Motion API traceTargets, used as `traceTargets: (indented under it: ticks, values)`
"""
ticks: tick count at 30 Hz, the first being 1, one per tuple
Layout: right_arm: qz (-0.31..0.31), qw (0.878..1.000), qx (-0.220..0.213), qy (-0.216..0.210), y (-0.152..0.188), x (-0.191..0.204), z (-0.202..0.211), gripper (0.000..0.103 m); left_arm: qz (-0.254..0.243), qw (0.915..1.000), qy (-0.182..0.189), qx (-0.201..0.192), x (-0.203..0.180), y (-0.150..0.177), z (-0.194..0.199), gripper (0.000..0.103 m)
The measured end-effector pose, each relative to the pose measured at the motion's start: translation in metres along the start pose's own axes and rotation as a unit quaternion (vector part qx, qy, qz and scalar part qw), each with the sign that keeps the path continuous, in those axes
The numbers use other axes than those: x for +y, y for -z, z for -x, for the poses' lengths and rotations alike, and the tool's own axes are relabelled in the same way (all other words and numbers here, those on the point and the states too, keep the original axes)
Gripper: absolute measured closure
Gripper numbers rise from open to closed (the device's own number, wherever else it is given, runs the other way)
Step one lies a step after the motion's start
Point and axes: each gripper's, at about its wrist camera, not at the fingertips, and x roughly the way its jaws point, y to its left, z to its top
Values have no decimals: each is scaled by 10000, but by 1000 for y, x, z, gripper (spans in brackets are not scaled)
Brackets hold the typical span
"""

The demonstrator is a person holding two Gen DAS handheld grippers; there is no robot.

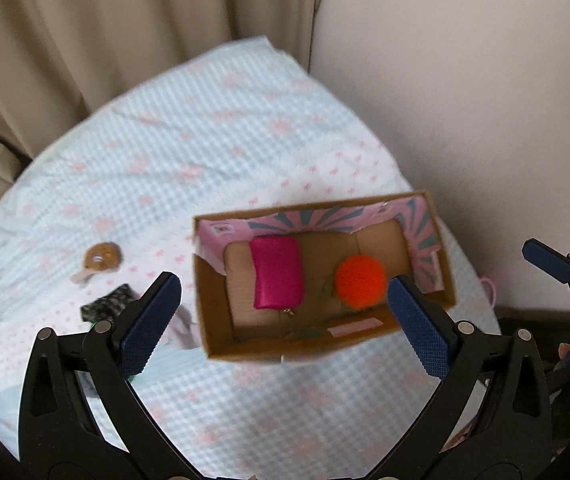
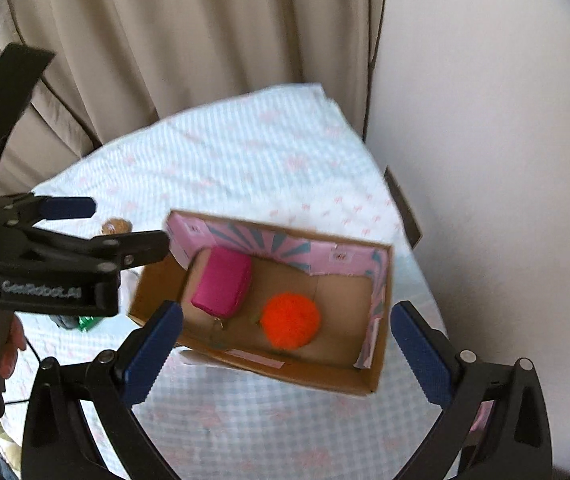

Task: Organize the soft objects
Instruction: 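Open both tools and withdraw them from the box toward the remaining items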

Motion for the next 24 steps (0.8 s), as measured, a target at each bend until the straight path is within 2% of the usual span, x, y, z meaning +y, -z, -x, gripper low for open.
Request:
traceTargets:
  ticks: [5, 13, 17, 21, 24]
  values:
    - [-110, 9992, -373, 79, 0, 18, 57, 0, 61, 9990, 101, -437, 16, 21, 70, 0]
    - [-344, 9950, -893, 302, 24, 63, 140, 0, 180, 9932, -128, -1142, 59, 81, 176, 0]
    - [-465, 9904, -1229, 433, 41, 94, 174, 0, 254, 9906, -200, -1327, 84, 114, 214, 0]
    - [-646, 9854, -1455, 609, 57, 132, 202, 0, 435, 9874, -252, -1499, 125, 151, 246, 0]
    - [-748, 9851, -1441, 560, 64, 166, 212, 0, 509, 9815, -505, -1775, 156, 179, 265, 0]
